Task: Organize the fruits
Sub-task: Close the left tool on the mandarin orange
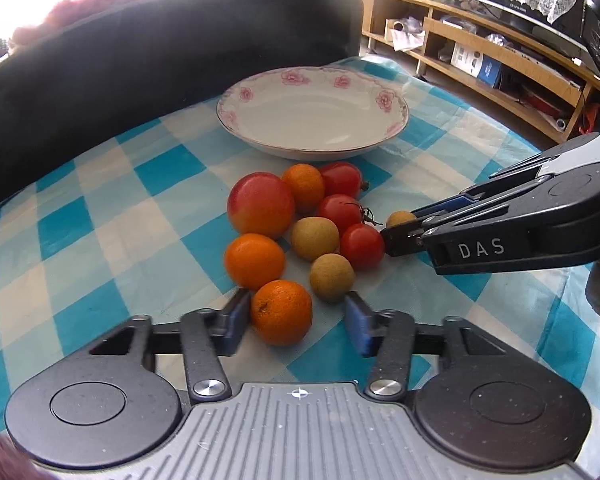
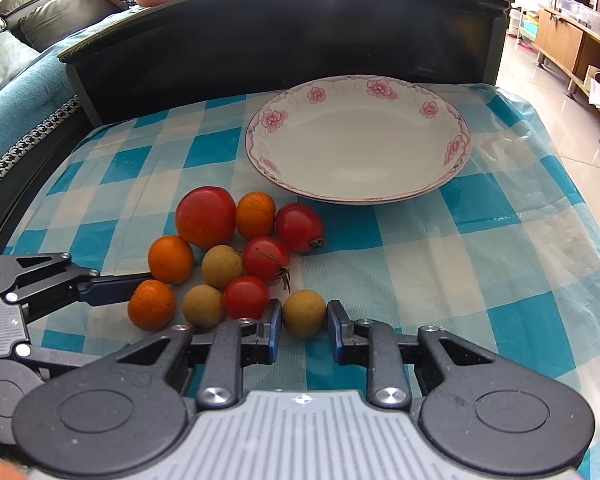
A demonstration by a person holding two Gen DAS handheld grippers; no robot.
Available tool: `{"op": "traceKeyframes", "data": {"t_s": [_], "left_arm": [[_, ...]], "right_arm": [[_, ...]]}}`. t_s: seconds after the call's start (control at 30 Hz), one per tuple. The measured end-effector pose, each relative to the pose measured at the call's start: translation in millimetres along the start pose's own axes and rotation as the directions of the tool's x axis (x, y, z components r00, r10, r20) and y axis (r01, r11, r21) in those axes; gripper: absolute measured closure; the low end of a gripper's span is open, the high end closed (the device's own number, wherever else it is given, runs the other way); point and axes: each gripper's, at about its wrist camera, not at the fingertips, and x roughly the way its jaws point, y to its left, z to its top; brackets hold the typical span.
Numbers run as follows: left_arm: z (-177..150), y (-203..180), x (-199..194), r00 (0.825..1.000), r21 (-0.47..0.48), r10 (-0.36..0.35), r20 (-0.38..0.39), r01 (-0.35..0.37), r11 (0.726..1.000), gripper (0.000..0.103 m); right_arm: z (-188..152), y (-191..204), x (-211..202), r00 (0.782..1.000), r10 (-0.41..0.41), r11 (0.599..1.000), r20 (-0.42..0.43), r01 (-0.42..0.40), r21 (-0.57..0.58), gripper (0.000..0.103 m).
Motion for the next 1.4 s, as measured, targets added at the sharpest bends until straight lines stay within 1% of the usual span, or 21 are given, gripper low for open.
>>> {"op": "traceKeyframes", "data": {"t_s": [0.1, 0.2, 0.27, 0.37, 0.5, 0.57, 0.63, 0.73, 0.9, 0.93, 0.97, 1.13, 1.4], "left_arm": [[-0.4, -0.1, -2.6, 1.000, 0.008, 0.013, -0.016, -0.013, 1.000, 0.057], [0.1, 3.6, -6.0, 0.999, -0.020, 0.012, -0.041, -0.013, 1.000, 0.062], [0.7, 5.4, -7.9, 0.998, -0.035, 0.016, -0.058, -0.018, 0.999, 0.063], [1.5, 6.8, -6.9, 0.997, -0.051, 0.011, -0.073, -0.014, 0.999, 0.064], [2.6, 6.3, -5.1, 0.998, -0.027, 0.003, -0.067, -0.004, 1.000, 0.062], [2.8, 7.1, -3.5, 0.998, -0.020, 0.001, -0.059, -0.002, 1.000, 0.059], [3.5, 8.5, -2.4, 0.999, -0.023, 0.001, -0.053, -0.003, 1.000, 0.059], [4.2, 12.0, -0.3, 0.999, -0.051, -0.008, -0.044, 0.006, 0.999, 0.058], [5.6, 10.8, -0.5, 0.999, -0.037, -0.005, -0.048, 0.004, 0.999, 0.059], [6.2, 10.4, -0.6, 0.999, -0.037, -0.007, -0.051, 0.005, 0.999, 0.059], [6.4, 9.9, -1.1, 0.999, -0.038, -0.009, -0.054, 0.007, 0.999, 0.062], [8.7, 7.1, -6.9, 0.998, -0.052, -0.029, -0.058, 0.026, 0.998, 0.063], [24.1, 5.4, -19.1, 0.999, -0.070, -0.050, -0.003, 0.050, 0.996, 0.063]], "right_arm": [[0.7, -0.7, -0.8, 1.000, -0.005, 1.000, -0.010, 0.005, 0.004, 0.075], [-0.4, -2.1, -2.2, 1.000, -0.005, 1.000, -0.019, 0.005, 0.011, 0.075], [-1.8, -2.7, -4.3, 1.000, -0.015, 1.000, -0.024, 0.016, 0.006, 0.075], [-5.5, -4.0, -12.8, 0.999, -0.036, 0.999, -0.024, 0.036, 0.009, 0.075], [-9.6, -3.2, -23.0, 0.999, -0.048, 0.999, -0.015, 0.048, 0.018, 0.075], [-10.8, -1.6, -21.9, 0.998, -0.053, 0.998, -0.022, 0.053, 0.015, 0.075], [-11.2, -0.1, -20.0, 0.998, -0.051, 0.999, -0.028, 0.052, 0.013, 0.075], [-11.7, 0.8, -16.8, 0.998, -0.053, 0.999, -0.039, 0.053, 0.010, 0.075], [-12.8, -1.5, -13.2, 0.997, -0.055, 0.998, -0.051, 0.055, 0.016, 0.075], [-12.6, -1.5, -13.3, 0.997, -0.056, 0.998, -0.052, 0.057, 0.016, 0.075], [-12.5, -1.3, -13.7, 0.997, -0.058, 0.998, -0.051, 0.059, 0.014, 0.075], [-12.0, -1.6, -20.7, 0.998, -0.060, 0.998, -0.037, 0.061, 0.015, 0.075], [-1.3, 2.2, -34.2, 0.998, -0.057, 0.998, 0.009, 0.056, 0.015, 0.075]]}}
